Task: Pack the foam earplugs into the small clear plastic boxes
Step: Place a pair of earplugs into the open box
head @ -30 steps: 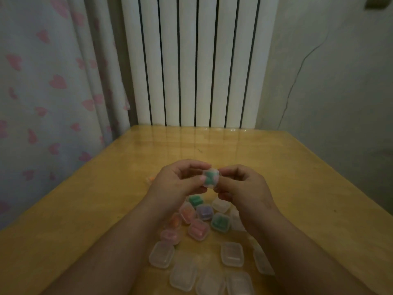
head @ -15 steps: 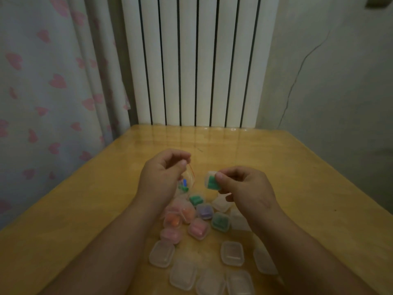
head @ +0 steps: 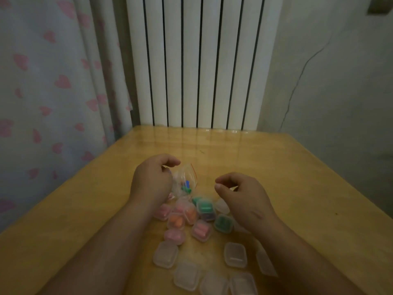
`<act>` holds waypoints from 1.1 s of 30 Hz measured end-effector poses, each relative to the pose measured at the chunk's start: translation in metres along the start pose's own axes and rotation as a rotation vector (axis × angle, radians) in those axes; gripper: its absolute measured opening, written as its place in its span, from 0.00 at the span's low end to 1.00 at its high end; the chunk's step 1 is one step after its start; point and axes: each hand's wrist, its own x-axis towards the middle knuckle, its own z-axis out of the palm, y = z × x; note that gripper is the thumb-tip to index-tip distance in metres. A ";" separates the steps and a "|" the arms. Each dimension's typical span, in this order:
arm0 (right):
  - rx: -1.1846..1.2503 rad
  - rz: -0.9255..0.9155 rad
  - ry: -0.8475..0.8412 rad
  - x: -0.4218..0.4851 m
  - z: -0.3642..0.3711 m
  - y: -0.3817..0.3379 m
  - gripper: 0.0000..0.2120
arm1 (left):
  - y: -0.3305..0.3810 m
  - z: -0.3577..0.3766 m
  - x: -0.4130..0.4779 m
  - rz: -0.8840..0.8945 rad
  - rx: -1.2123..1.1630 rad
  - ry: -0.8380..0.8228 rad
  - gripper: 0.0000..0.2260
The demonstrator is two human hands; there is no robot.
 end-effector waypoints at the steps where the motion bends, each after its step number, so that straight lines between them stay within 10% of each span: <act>1: -0.016 -0.011 -0.010 0.001 0.001 0.000 0.06 | -0.001 0.000 0.000 0.037 0.053 -0.020 0.19; 23: -0.669 -0.031 -0.619 0.054 0.056 -0.065 0.14 | -0.023 -0.005 0.011 -0.113 0.410 -0.273 0.14; 33: -0.551 -0.185 -0.497 0.054 0.060 -0.068 0.06 | -0.023 -0.005 0.011 -0.102 0.373 -0.198 0.10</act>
